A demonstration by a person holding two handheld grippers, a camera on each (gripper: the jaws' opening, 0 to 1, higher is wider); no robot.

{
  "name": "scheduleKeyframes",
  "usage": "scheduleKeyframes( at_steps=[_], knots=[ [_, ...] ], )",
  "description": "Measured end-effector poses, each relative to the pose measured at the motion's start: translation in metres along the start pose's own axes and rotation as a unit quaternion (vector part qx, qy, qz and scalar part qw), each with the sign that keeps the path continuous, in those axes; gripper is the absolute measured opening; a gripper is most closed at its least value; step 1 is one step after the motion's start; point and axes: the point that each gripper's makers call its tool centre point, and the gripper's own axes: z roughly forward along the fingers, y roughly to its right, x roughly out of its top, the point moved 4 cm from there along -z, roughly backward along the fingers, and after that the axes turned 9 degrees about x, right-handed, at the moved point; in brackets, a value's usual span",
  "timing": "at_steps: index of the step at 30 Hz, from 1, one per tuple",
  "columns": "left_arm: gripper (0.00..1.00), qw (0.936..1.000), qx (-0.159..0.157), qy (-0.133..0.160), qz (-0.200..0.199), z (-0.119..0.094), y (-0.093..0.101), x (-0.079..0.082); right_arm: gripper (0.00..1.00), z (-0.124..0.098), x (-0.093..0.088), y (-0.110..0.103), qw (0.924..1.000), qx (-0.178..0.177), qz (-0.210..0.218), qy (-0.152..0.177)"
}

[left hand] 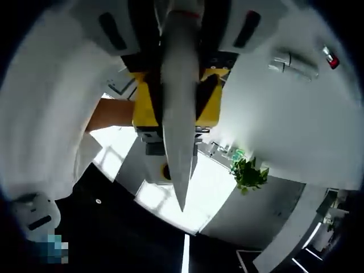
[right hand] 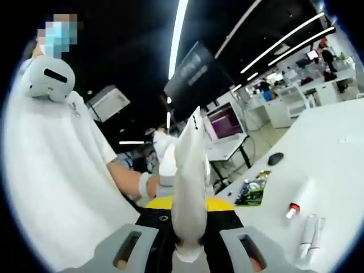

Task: Arrange the skincare products in the storage area until every visible bottle or jar stands upright without overlapping.

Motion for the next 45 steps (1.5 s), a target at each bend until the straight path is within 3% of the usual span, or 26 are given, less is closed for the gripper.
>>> scheduleKeyframes(
  at_steps=[3,4,6,8,11,14,17,19,21,23,26,28,33,36,38,41,45],
  knots=[
    [0.18,0.9991,0.014,0.031,-0.027,0.0,-0.003,0.008,0.15,-0.002,0.008,0.008,0.9988,-0.016,0.033,0.032],
    [0.17,0.9979,0.038,0.043,-0.028,0.0,-0.01,0.012,0.16,-0.003,0.01,0.016,0.9977,-0.036,0.038,0.044],
    [0.17,0.9968,0.053,0.051,-0.031,-0.001,-0.016,0.014,0.18,-0.004,0.012,0.025,0.996,-0.06,0.04,0.052],
    [0.16,0.9915,0.098,0.074,-0.043,0.0,-0.03,0.019,0.21,-0.005,0.014,0.035,0.9931,-0.091,0.048,0.056],
    [0.16,0.9867,0.138,0.077,-0.038,0.0,-0.04,0.02,0.25,-0.005,0.016,0.045,0.9892,-0.132,0.042,0.048],
    [0.16,0.9812,0.179,0.068,-0.022,-0.002,-0.049,0.023,0.28,-0.007,0.018,0.052,0.9824,-0.169,0.049,0.062],
    [0.16,0.969,0.244,0.033,0.022,-0.006,-0.064,0.018,0.32,-0.005,0.013,0.058,0.9778,-0.186,0.073,0.063],
    [0.16,0.96,0.277,0.012,0.039,-0.007,-0.07,0.015,0.33,-0.005,0.009,0.064,0.9705,-0.211,0.095,0.068],
    [0.16,0.9455,0.317,-0.011,0.073,-0.009,-0.073,0.014,0.35,-0.006,0.006,0.067,0.9643,-0.231,0.107,0.073],
    [0.16,0.9375,0.335,-0.019,0.092,-0.009,-0.073,0.014,0.35,-0.007,0.007,0.066,0.9594,-0.243,0.114,0.088],
    [0.16,0.9244,0.354,-0.035,0.138,-0.008,-0.072,0.014,0.37,-0.008,0.007,0.065,0.9501,-0.251,0.143,0.119],
    [0.16,0.9213,0.358,-0.036,0.148,-0.005,-0.071,0.013,0.37,-0.011,0.008,0.066,0.9423,-0.25,0.17,0.143],
    [0.17,0.9136,0.36,-0.048,0.183,-0.001,-0.067,0.012,0.37,-0.016,0.006,0.063,0.94,-0.259,0.171,0.142],
    [0.18,0.9117,0.352,-0.053,0.205,0.002,-0.064,0.011,0.31,-0.021,0.003,0.058,0.9408,-0.267,0.154,0.142],
    [0.19,0.9091,0.354,-0.06,0.211,0.005,-0.064,0.006,0.31,-0.022,-0.001,0.055,0.9467,-0.272,0.127,0.115],
    [0.19,0.9105,0.358,-0.056,0.2,0.006,-0.063,-0.001,0.3,-0.02,-0.006,0.048,0.9557,-0.271,0.09,0.072],
    [0.2,0.9129,0.349,-0.064,0.202,0.008,-0.059,-0.011,0.29,-0.018,-0.013,0.042,0.9588,-0.27,0.075,0.048]
  ],
)
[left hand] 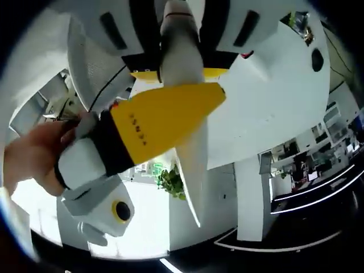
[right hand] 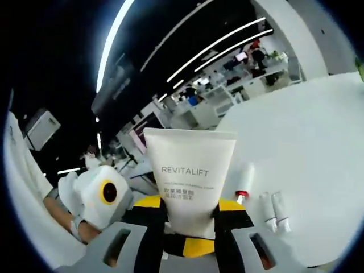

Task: Arrange the skincare products in the storage area until every visible bottle or jar stands upright without overlapping.

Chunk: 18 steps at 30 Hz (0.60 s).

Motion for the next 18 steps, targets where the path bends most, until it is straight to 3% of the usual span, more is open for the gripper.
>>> scheduleKeyframes(
  at_steps=[4,9,11,16,18],
  knots=[
    [0.2,0.9998,-0.014,-0.014,-0.002,0.0,0.001,-0.008,0.29,0.002,-0.007,0.001,0.9997,0.003,-0.014,-0.018],
    [0.2,0.9999,-0.011,0.002,-0.007,-0.004,0.0,-0.009,0.29,0.002,-0.004,-0.001,0.9989,-0.001,-0.039,-0.026],
    [0.21,0.9999,-0.007,0.009,0.008,-0.004,-0.002,-0.01,0.29,0.0,-0.002,0.001,0.9988,-0.006,-0.045,-0.02],
    [0.28,0.9996,-0.001,-0.015,0.025,-0.005,-0.007,-0.025,0.29,-0.006,0.003,0.01,0.9989,-0.014,-0.043,-0.014],
    [0.3,0.9987,-0.001,-0.038,0.035,-0.006,-0.011,-0.04,0.29,-0.009,0.007,0.015,0.9985,-0.022,-0.048,-0.015]
  ],
)
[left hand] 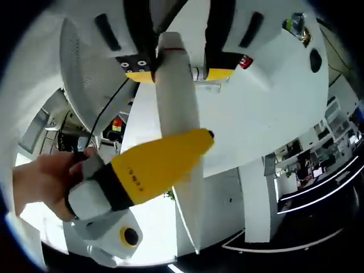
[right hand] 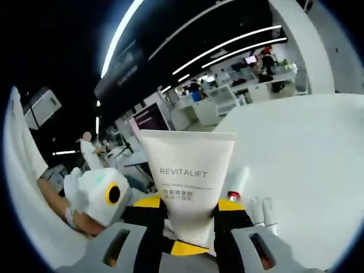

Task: Arrange the skincare products in the storage area until every visible bottle or jar stands upright without overlapping.

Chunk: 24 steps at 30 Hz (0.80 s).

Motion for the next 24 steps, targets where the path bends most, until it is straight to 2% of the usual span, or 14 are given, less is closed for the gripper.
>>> scheduleKeyframes(
  at_steps=[3,5,10,13,16,17,18,19,20,24],
  knots=[
    [0.33,0.9974,0.003,-0.067,-0.026,-0.003,-0.006,-0.03,0.29,-0.007,0.006,0.006,0.9999,-0.013,-0.009,0.004],
    [0.32,0.9964,-0.001,-0.082,-0.02,-0.004,-0.008,-0.043,0.29,-0.01,0.008,0.011,0.9997,-0.022,-0.007,0.01],
    [0.36,0.9924,0.001,-0.123,-0.008,-0.006,-0.008,-0.069,0.29,-0.011,0.013,0.016,0.9993,-0.036,-0.003,0.013],
    [0.39,0.9856,-0.018,-0.167,0.019,-0.006,0.002,-0.092,0.29,-0.01,0.018,0.014,0.9991,-0.038,-0.008,0.018],
    [0.39,0.9835,-0.019,-0.178,0.025,-0.004,0.01,-0.106,0.29,-0.008,0.019,0.015,0.9987,-0.045,-0.016,0.014],
    [0.37,0.9807,-0.019,-0.191,0.038,-0.005,0.011,-0.11,0.29,-0.008,0.019,0.015,0.9986,-0.048,-0.02,0.012],
    [0.34,0.9784,-0.021,-0.191,0.076,-0.004,0.012,-0.11,0.29,-0.007,0.019,0.015,0.9983,-0.051,-0.027,0.009],
    [0.31,0.9792,-0.02,-0.183,0.086,-0.003,0.012,-0.107,0.29,-0.007,0.02,0.015,0.998,-0.053,-0.032,0.009],
    [0.29,0.9774,-0.015,-0.191,0.089,-0.001,0.012,-0.108,0.29,-0.007,0.02,0.015,0.9978,-0.055,-0.037,0.007],
    [0.32,0.9781,-0.01,-0.191,0.081,0.004,0.007,-0.109,0.29,-0.007,0.024,0.018,0.9974,-0.059,-0.041,0.005]
  ],
)
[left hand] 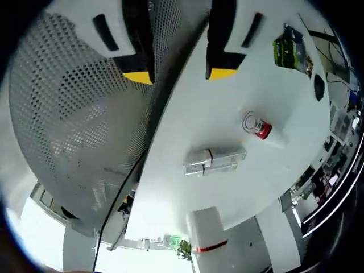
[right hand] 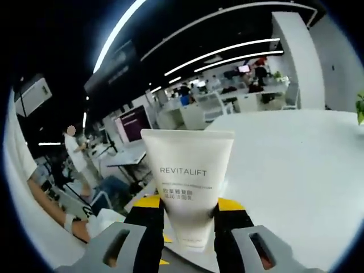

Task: Arrange the skincare products in the storage area until every visible bottle or jar stands upright without overlapping.

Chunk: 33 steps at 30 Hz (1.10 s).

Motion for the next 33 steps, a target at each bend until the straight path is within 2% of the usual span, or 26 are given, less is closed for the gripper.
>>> scheduleKeyframes(
  at_steps=[4,5,7,8,10,14,17,19,27,33],
  knots=[
    [0.27,0.9983,0.016,-0.01,0.054,0.007,-0.002,-0.009,0.3,0.003,0.004,0.005,1.0,-0.003,-0.001,-0.005],
    [0.23,0.9975,0.012,-0.014,0.068,0.01,0.0,-0.012,0.3,0.004,0.006,0.006,1.0,-0.005,-0.003,-0.006],
    [0.17,0.9984,0.005,-0.017,0.054,0.011,0.0,-0.011,0.3,0.005,0.011,0.007,1.0,-0.008,-0.005,-0.004],
    [0.16,0.9988,0.005,-0.01,0.048,0.01,0.0,-0.009,0.3,0.005,0.013,0.008,0.9999,-0.01,-0.006,-0.001],
    [0.2,0.999,0.004,-0.005,0.044,0.01,0.0,-0.008,0.3,0.005,0.015,0.01,0.9999,-0.014,-0.005,0.003],
    [0.2,0.9998,0.0,-0.019,0.01,0.013,-0.002,-0.012,0.3,0.01,0.017,0.014,0.9998,-0.019,-0.008,-0.001],
    [0.2,0.9998,-0.007,-0.018,0.011,0.013,0.001,-0.011,0.3,0.014,0.018,0.015,0.9996,-0.024,-0.013,-0.009],
    [0.2,0.9997,-0.01,-0.02,0.009,0.013,0.002,-0.012,0.3,0.017,0.02,0.015,0.9995,-0.03,-0.011,-0.004],
    [0.18,0.9999,0.001,-0.012,0.008,0.012,-0.002,-0.011,0.3,0.035,0.034,0.025,0.999,-0.04,-0.02,0.001],
    [0.18,0.9997,0.006,-0.025,0.0,0.013,-0.004,-0.014,0.3,0.048,0.043,0.039,0.9985,-0.045,-0.03,-0.001]
  ],
)
